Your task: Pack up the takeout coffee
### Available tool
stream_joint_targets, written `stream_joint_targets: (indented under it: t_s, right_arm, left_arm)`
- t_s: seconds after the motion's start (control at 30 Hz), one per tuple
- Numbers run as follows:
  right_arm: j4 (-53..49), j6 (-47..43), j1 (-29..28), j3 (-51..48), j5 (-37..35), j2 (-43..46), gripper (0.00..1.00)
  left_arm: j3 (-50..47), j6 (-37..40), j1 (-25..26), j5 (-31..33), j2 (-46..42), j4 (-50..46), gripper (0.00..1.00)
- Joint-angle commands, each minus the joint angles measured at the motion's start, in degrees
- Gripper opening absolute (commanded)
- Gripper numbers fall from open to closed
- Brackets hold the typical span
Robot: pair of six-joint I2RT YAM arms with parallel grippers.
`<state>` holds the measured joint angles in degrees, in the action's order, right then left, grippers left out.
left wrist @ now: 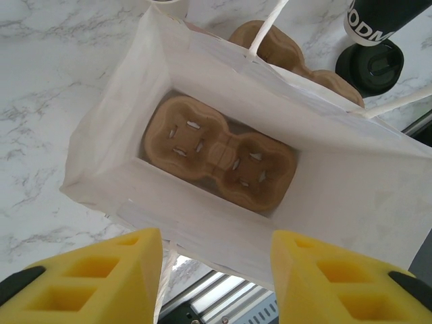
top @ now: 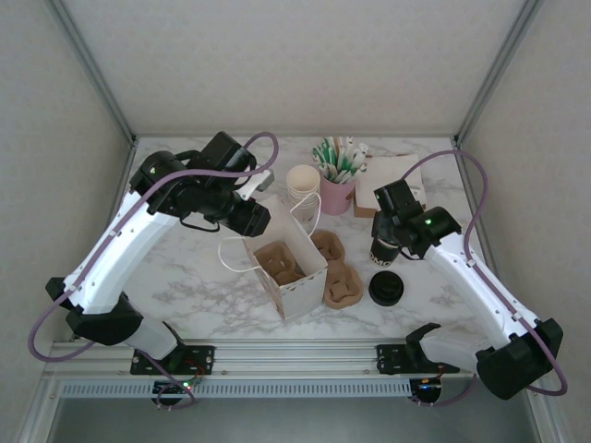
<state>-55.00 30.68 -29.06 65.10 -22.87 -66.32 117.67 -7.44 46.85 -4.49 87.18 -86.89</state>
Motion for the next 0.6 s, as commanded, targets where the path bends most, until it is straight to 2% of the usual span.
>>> stream_joint_targets:
  t_s: [0.0,0.57]
  right_arm:
    - [0.5,-0.5,0.4,-0.7,0.1,0.8,0.5]
    - [0.6,-0.8,0.4,-0.6,-0.2,0.7,0.51]
  left_arm:
    - [1.5,0.5,0.6,1.2,0.3,-2.0,0.46]
    - [1.6,0.5,0.6,1.8,0.1,-2.2,0.47]
